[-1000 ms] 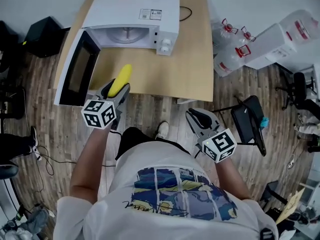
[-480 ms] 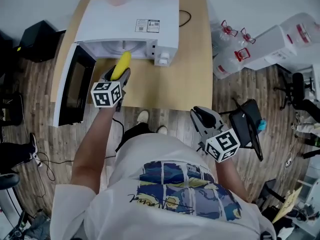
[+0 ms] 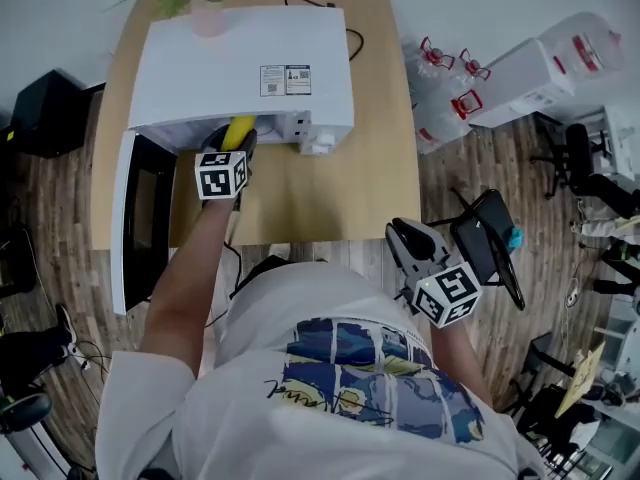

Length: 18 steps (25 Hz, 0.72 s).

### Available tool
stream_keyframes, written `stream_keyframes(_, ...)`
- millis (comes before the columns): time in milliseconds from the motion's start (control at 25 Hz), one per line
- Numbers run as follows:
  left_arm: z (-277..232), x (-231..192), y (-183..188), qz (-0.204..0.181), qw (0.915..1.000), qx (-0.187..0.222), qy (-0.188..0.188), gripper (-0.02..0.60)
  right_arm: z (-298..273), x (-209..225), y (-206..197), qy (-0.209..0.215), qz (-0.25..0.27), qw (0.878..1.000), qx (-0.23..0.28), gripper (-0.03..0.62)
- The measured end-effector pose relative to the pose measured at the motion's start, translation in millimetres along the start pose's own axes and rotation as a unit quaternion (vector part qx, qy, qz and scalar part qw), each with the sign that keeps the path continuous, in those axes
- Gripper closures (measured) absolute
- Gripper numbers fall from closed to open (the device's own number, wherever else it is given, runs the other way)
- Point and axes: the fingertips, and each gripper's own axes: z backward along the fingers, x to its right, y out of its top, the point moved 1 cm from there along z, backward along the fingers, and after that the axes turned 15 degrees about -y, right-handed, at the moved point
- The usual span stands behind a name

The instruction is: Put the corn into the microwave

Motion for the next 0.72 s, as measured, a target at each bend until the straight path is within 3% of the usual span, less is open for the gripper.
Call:
stream_keyframes(200, -33, -10, 6, -0.023, 0.9996, -0.011, -0.015, 0.33, -7, -4, 0, -0.033, -0.012, 0.999, -0.005, 0.548)
stream_keyframes(440, -57, -23, 8, -0.037, 0.9989, -0.028, -0.006, 0.33, -10, -3, -1, -0.06, -0.028, 0.998, -0.016, 0.548)
stream_keyframes(720, -69, -15, 7, -0.046, 0.9971, -0.061, -0.002, 0.327, -18, -7, -1, -0.063, -0.033, 0.997, -0.025, 0.548)
